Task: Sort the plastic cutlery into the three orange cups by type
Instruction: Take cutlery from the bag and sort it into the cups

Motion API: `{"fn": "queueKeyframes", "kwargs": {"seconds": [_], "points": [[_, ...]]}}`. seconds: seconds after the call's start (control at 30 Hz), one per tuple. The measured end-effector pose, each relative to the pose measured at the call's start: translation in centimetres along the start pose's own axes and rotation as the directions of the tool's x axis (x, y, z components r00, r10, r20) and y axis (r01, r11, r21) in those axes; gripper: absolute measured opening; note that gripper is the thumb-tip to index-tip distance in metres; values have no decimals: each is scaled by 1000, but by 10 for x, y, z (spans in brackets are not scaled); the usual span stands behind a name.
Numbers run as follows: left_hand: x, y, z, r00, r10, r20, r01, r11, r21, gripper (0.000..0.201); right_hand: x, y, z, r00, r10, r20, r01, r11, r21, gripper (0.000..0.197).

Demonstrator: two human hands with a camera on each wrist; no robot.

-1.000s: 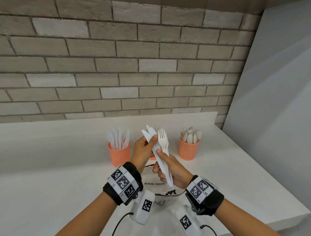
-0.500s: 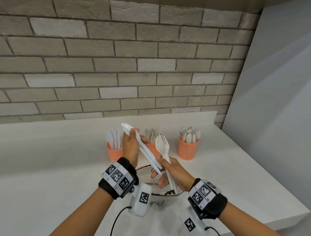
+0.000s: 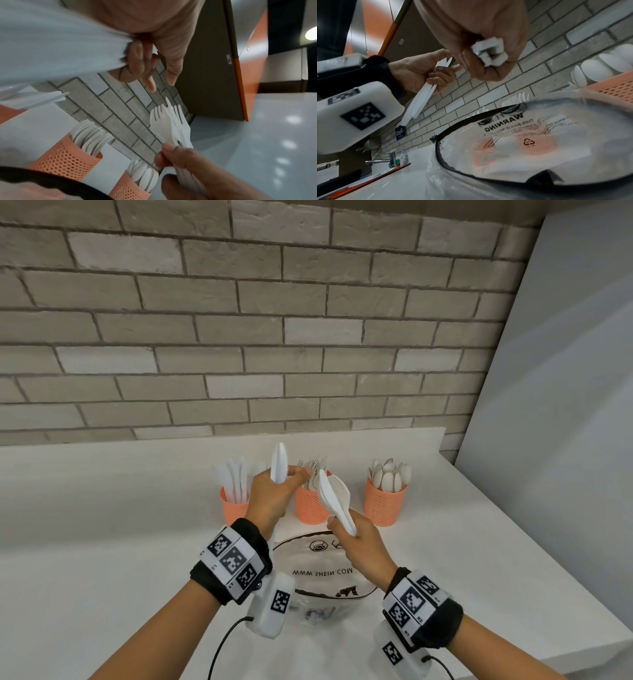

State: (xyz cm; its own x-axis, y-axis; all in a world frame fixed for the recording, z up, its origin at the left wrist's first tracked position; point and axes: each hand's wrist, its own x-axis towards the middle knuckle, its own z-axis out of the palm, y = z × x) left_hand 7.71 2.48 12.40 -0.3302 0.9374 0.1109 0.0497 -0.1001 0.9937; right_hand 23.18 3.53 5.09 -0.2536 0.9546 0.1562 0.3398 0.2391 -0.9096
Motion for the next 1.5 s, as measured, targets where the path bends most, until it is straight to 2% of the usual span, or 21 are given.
{"fn": "queueKeyframes", "kwargs": {"seconds": [0.17,0.37,0.43,0.53,0.67,0.73,0.9,1.0,1.07,1.17,1.27,1.4,1.5], "points": [[-4,-7,10,994,77,83,-85,992,92,18,-1,-1,2,999,-47,1,47,998,-45,24],[1,-10,17,993,90,80,-107,963,248,23,-3,2,3,999,29,23,-27,998,-65,25],[6,-10,17,999,34,22,-37,981,191,26,-5,-1,2,998,42,38,-41,999,-28,25],[10,-11,15,998,-50,-34,50,999,2,19,-6,-8,1,997,43,62,-44,999,17,26],[7,-17,16,992,-110,60,114,991,-71,14,-7,-18,1,995,28,99,-29,1000,10,24],[7,-19,17,988,-140,68,146,984,-99,16,-6,-21,1,991,51,125,-52,999,6,27],[17,-20,2,980,-195,36,198,961,-195,35,-1,-22,-6,945,250,209,-279,953,123,43],[31,-15,-17,958,-281,64,287,908,-304,31,7,-19,-14,910,320,265,-379,901,212,39],[44,-11,-29,953,-295,66,300,896,-328,23,12,-17,-20,893,341,293,-411,882,229,35],[72,-9,-49,971,-195,-136,161,961,-226,11,18,-14,-26,878,348,328,-438,861,259,33],[98,-1,-63,946,-28,-322,-12,992,-122,30,25,-13,-31,871,349,345,-462,822,333,33],[121,10,-66,898,92,-429,-166,976,-138,43,34,-11,-34,865,353,356,-477,799,365,33],[134,7,-62,886,156,-436,-226,968,-113,45,41,-11,-34,869,348,352,-474,791,388,33]]}}
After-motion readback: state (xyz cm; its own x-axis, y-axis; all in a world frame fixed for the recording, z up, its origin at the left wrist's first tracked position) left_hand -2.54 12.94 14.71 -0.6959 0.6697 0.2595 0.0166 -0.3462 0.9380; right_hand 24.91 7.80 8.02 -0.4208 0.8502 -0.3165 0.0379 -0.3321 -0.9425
